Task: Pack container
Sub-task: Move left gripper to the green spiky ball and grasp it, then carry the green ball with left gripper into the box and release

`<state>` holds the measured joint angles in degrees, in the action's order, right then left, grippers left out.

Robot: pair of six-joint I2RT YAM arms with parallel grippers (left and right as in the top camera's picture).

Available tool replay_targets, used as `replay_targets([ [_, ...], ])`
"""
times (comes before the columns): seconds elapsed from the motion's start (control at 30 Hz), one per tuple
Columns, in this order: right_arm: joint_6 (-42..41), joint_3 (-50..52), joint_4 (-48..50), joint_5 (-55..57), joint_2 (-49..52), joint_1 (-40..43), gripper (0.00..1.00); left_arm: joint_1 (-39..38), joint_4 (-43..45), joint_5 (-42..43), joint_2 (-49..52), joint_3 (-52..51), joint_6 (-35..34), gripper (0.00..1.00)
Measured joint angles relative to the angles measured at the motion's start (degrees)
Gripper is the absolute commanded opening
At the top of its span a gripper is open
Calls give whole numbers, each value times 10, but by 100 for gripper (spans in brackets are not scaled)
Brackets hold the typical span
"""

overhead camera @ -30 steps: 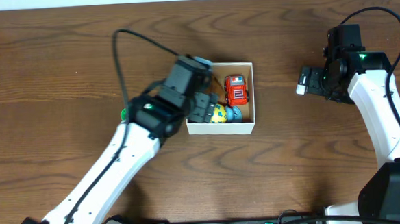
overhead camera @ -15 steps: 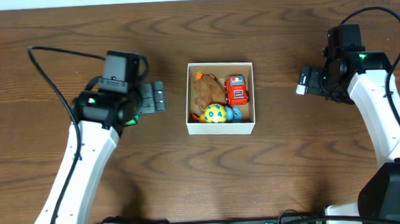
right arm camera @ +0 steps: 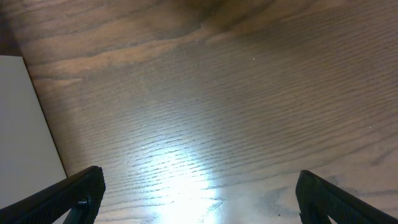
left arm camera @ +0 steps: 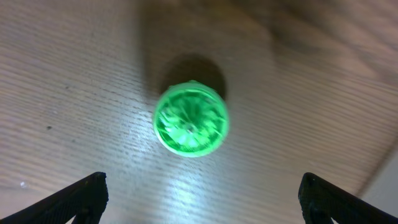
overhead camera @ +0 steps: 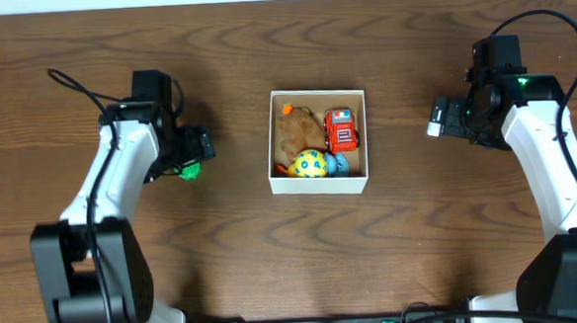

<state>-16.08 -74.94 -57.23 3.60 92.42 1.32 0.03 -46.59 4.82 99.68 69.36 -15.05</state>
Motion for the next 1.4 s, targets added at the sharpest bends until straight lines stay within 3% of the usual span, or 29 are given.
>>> replay_targets([
  [0.73, 0, 0, -2, 0, 0, 0, 99, 16, 66, 12, 109, -3, 0, 100],
  [0.97, 0, 0, -3, 0, 0, 0, 99, 16, 67, 13, 109, -3, -3, 71],
  [1.4, 0, 0, -4, 0, 0, 0, 99, 16, 66, 14, 109, -3, -1, 48],
])
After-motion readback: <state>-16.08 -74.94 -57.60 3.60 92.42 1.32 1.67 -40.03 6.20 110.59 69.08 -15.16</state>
